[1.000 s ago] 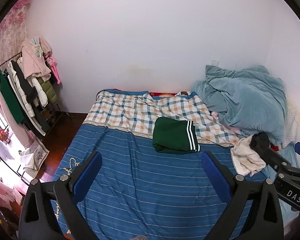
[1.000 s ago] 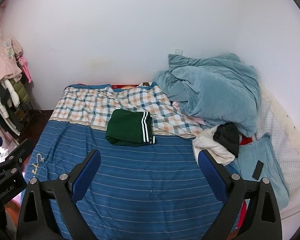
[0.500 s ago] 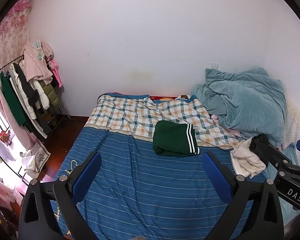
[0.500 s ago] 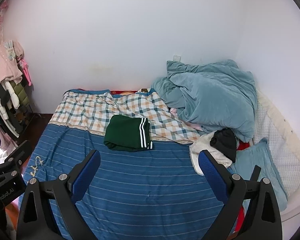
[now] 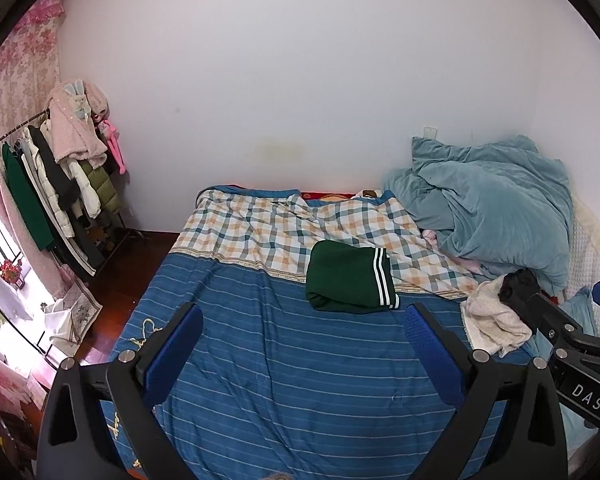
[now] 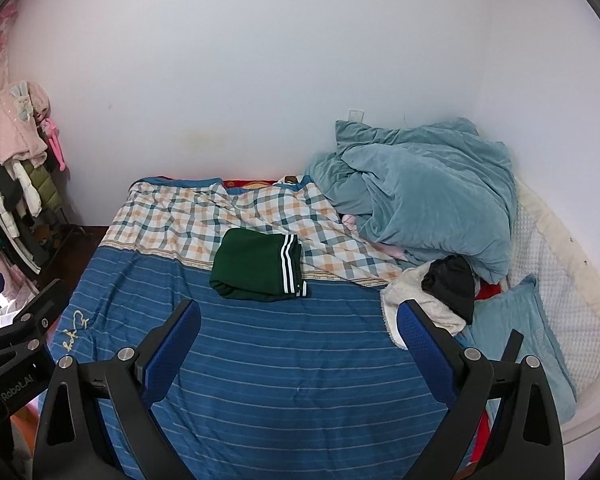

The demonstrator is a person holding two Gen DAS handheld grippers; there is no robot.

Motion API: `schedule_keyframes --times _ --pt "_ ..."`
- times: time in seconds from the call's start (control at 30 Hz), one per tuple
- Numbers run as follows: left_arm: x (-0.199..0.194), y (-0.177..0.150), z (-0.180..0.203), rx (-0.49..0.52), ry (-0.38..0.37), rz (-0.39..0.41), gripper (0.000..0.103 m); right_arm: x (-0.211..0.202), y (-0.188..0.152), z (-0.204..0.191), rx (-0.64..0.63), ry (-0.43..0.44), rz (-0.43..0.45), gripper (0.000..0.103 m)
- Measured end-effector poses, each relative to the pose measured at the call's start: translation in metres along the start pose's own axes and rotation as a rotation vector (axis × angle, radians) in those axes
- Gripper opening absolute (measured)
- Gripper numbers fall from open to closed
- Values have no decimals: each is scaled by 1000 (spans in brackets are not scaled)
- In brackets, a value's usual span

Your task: Fold large clothes

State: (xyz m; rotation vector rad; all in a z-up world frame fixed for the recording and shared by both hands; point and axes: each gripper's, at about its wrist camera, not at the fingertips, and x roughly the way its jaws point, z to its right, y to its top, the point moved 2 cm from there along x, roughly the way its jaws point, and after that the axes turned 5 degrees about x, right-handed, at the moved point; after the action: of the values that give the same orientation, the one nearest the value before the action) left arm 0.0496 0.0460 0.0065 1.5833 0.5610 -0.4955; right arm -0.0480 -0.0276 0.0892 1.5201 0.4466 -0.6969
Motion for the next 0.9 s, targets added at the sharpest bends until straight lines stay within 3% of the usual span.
schedule_keyframes --times 0.9 --pt "-10 -1 -5 5 25 11 103 -3 -13 -1 13 -16 0 100"
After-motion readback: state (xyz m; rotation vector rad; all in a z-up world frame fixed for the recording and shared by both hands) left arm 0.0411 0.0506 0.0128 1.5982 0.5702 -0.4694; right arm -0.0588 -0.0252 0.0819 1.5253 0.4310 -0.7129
